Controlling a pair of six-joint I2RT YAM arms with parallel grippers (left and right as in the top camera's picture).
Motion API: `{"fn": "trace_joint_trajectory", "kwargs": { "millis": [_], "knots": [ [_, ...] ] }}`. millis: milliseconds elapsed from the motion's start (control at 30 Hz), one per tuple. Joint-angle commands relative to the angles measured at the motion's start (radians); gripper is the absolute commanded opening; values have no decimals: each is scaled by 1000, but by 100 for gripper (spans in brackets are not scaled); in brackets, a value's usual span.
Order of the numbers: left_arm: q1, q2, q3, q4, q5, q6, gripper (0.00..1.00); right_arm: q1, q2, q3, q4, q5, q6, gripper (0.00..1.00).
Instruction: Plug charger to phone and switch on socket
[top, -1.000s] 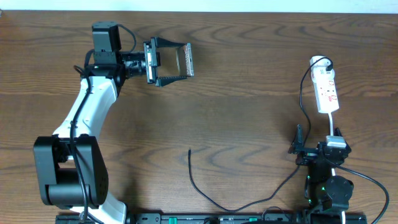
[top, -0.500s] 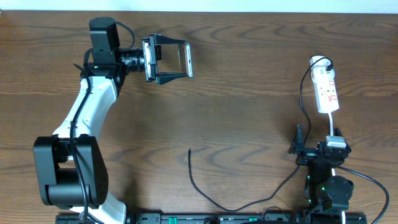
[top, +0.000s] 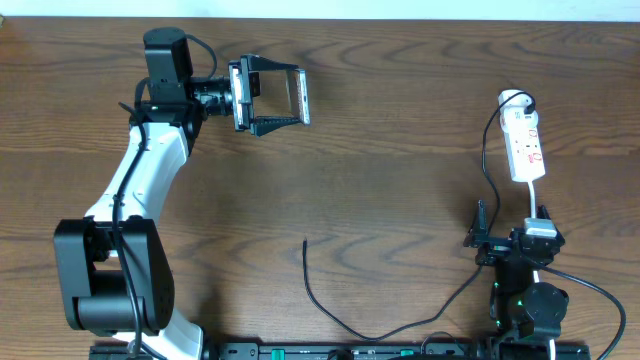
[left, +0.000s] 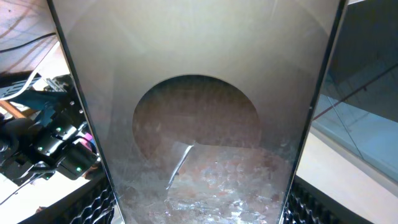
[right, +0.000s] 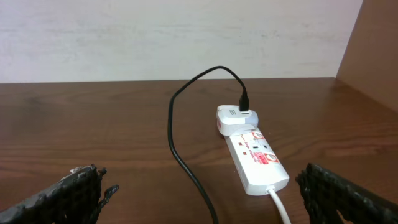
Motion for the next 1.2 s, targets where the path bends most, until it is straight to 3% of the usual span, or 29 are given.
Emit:
{"fn": "trace_joint_trajectory", "kwargs": {
  "millis": [0,867,1167],
  "knots": [
    [2,-28,25,9,42,-5,7,-6,-5,-2,-3,8,18,99],
    [2,-28,25,9,22,22,7,-6,-5,-2,-3,8,18,99],
    [2,-27,24,8,-69,138,7,-6,-5,-2,-3,8,18,99]
  ]
}}
